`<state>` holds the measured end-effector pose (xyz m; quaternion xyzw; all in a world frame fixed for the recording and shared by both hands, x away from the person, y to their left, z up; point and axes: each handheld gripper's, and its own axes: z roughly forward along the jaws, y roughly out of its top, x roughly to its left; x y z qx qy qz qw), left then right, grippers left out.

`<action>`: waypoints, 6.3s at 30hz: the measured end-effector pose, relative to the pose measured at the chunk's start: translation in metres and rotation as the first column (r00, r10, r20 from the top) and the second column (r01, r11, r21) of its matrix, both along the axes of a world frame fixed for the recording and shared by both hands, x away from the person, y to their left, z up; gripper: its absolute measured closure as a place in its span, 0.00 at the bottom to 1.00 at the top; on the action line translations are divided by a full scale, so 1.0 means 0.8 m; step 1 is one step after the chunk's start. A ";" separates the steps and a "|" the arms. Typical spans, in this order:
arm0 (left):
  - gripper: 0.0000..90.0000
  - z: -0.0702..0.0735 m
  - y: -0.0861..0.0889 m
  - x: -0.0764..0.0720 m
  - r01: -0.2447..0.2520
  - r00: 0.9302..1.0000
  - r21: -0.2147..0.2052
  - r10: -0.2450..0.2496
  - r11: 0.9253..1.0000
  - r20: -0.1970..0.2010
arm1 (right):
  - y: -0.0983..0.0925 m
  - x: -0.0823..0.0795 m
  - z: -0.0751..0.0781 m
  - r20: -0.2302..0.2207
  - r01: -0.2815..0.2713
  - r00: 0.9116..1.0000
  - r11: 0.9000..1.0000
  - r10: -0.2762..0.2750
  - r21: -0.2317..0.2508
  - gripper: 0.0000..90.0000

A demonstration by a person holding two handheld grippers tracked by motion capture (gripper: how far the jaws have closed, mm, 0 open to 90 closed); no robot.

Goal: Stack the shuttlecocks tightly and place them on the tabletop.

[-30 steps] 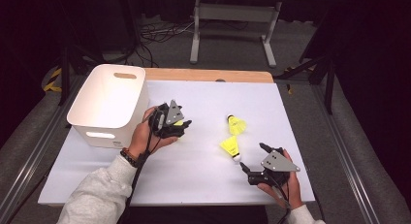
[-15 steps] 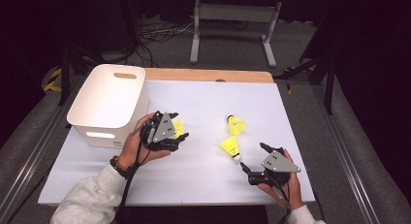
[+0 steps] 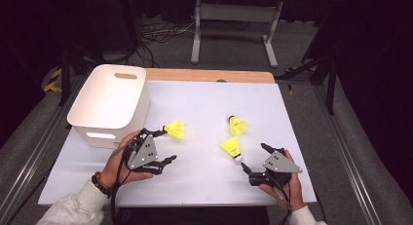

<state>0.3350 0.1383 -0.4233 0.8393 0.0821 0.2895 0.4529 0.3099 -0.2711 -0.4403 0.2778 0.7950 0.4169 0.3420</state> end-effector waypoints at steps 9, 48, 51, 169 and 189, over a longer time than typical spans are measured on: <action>0.22 -0.020 0.034 -0.021 -0.015 1.000 -0.045 0.013 0.999 -0.029 | 0.004 0.004 -0.001 -0.073 -0.002 0.997 1.000 0.003 0.021 0.10; 0.08 -0.056 0.119 -0.052 -0.105 0.985 -0.193 0.076 0.976 -0.154 | 0.062 0.074 -0.026 -0.326 0.025 0.944 0.997 -0.046 -0.070 0.49; 0.08 -0.056 0.118 -0.051 -0.107 0.985 -0.195 0.076 0.975 -0.158 | 0.059 0.073 -0.024 -0.332 0.015 0.943 0.998 -0.035 -0.062 0.61; 0.09 -0.066 0.101 -0.043 -0.048 0.979 -0.127 0.021 0.991 -0.203 | 0.114 0.078 0.003 -0.355 -0.201 0.920 0.978 0.167 -0.061 0.29; 0.09 -0.065 0.101 -0.045 -0.047 0.980 -0.124 0.021 0.991 -0.199 | 0.103 0.064 0.019 -0.280 -0.205 0.940 0.979 0.192 -0.015 0.28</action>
